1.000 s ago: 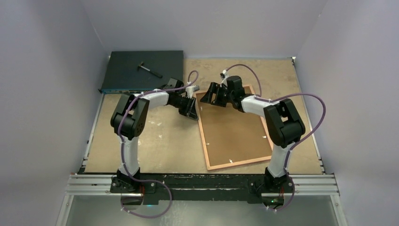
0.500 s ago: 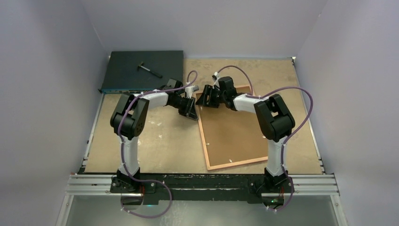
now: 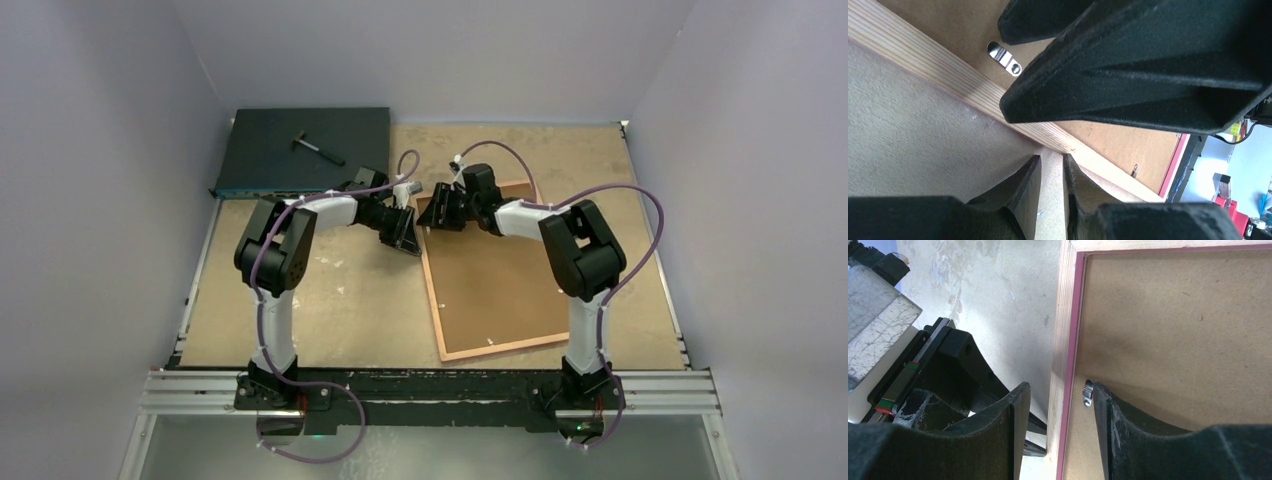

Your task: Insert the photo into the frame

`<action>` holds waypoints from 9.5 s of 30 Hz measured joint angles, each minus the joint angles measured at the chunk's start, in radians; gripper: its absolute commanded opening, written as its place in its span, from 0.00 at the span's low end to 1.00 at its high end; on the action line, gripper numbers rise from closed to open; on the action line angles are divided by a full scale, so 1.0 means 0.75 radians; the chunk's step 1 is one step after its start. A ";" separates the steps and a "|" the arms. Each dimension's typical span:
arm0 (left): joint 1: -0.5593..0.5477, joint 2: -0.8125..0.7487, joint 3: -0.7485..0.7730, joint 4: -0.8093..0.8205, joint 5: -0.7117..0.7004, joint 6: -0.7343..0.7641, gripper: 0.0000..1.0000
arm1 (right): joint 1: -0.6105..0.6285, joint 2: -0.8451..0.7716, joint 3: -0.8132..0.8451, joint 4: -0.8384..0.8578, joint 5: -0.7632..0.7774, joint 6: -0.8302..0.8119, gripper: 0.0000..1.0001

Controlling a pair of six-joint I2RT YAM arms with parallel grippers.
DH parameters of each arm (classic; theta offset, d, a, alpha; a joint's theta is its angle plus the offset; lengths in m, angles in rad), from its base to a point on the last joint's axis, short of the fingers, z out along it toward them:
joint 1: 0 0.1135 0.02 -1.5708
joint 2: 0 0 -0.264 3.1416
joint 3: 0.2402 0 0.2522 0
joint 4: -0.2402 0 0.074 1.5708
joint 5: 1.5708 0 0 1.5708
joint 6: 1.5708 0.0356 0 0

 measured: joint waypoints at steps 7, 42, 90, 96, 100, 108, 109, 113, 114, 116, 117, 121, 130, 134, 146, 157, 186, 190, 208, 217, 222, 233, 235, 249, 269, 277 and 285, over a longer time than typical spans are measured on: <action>-0.001 -0.003 -0.001 -0.001 -0.001 0.001 0.20 | 0.018 0.000 0.000 -0.006 0.002 0.002 0.52; -0.008 -0.012 -0.001 -0.008 -0.021 0.006 0.19 | 0.048 0.023 -0.018 0.067 -0.047 0.060 0.43; -0.437 -0.137 -0.028 -0.429 -0.267 0.544 0.20 | -0.674 -0.031 0.124 -0.325 0.313 -0.015 0.99; -0.516 0.019 0.177 -0.476 -0.239 0.422 0.20 | -0.588 0.112 0.310 -0.274 0.337 -0.042 0.99; -0.620 0.128 0.325 -0.481 -0.196 0.334 0.21 | -0.537 0.205 0.450 -0.264 0.328 -0.057 0.99; -0.787 0.220 0.436 -0.317 -0.155 0.228 0.24 | -0.347 0.289 0.573 -0.261 0.185 -0.079 0.99; -0.790 0.220 0.436 -0.308 -0.155 0.221 0.25 | -0.319 0.289 0.573 -0.251 0.167 -0.084 0.99; -0.790 0.214 0.411 -0.251 -0.141 0.199 0.28 | -0.241 0.258 0.486 -0.114 0.102 -0.085 0.99; -0.790 0.207 0.398 -0.244 -0.134 0.198 0.29 | -0.229 0.238 0.447 -0.078 0.092 -0.085 0.99; -0.789 0.181 0.370 -0.245 -0.142 0.202 0.31 | -0.212 0.189 0.368 -0.066 0.042 -0.068 0.99; -0.785 0.162 0.351 -0.247 -0.159 0.208 0.31 | -0.202 0.170 0.332 -0.081 0.024 -0.059 0.99; -0.747 0.036 0.240 -0.301 -0.251 0.243 0.34 | -0.165 0.125 0.238 -0.068 -0.034 -0.043 0.99; -0.562 -0.301 0.182 -0.602 -0.328 0.367 0.35 | -0.148 0.109 0.271 -0.186 -0.049 -0.054 0.99; -0.355 -0.443 0.182 -0.684 -0.323 0.426 0.34 | -0.148 0.108 0.347 -0.340 -0.032 -0.069 0.99; 0.062 -0.291 0.044 -0.448 -0.282 0.394 0.32 | -0.148 -0.076 0.302 -0.435 0.036 -0.085 0.99; 0.045 -0.159 -0.058 -0.255 -0.187 0.313 0.21 | -0.080 -0.249 -0.093 -0.239 0.003 0.011 0.95; 0.034 -0.351 -0.306 -0.331 -0.013 0.354 0.25 | 0.069 -0.428 -0.478 0.014 -0.031 0.200 0.72; 0.060 -0.342 -0.297 -0.160 0.079 0.164 0.28 | 0.069 -0.378 -0.478 0.085 -0.024 0.229 0.70; 0.036 -0.129 -0.222 0.086 0.039 -0.046 0.23 | 0.068 -0.187 -0.358 0.216 -0.034 0.309 0.63; 0.030 -0.127 -0.211 0.072 0.040 -0.045 0.16 | 0.064 -0.160 -0.316 0.201 -0.024 0.307 0.63; 0.030 -0.127 -0.209 0.065 0.039 -0.044 0.12 | 0.056 -0.160 -0.309 0.195 -0.002 0.297 0.63; 0.030 -0.127 -0.204 0.055 0.039 -0.044 0.10 | 0.047 -0.130 -0.286 0.228 -0.002 0.296 0.62; 0.030 -0.127 -0.202 0.053 0.039 -0.043 0.10 | 0.045 -0.126 -0.286 0.238 -0.004 0.297 0.61; 0.028 -0.127 -0.192 0.033 0.035 -0.034 0.09 | 0.040 -0.078 -0.267 0.288 -0.070 0.300 0.57; 0.027 -0.127 -0.182 0.014 0.027 -0.023 0.07 | 0.067 -0.042 -0.232 0.315 -0.081 0.303 0.58; 0.027 -0.127 -0.182 0.012 0.025 -0.010 0.07 | 0.029 -0.042 -0.192 0.219 -0.145 0.256 0.61; 0.027 -0.127 -0.182 0.012 0.025 -0.005 0.06 | 0.024 -0.042 -0.157 0.152 -0.145 0.192 0.60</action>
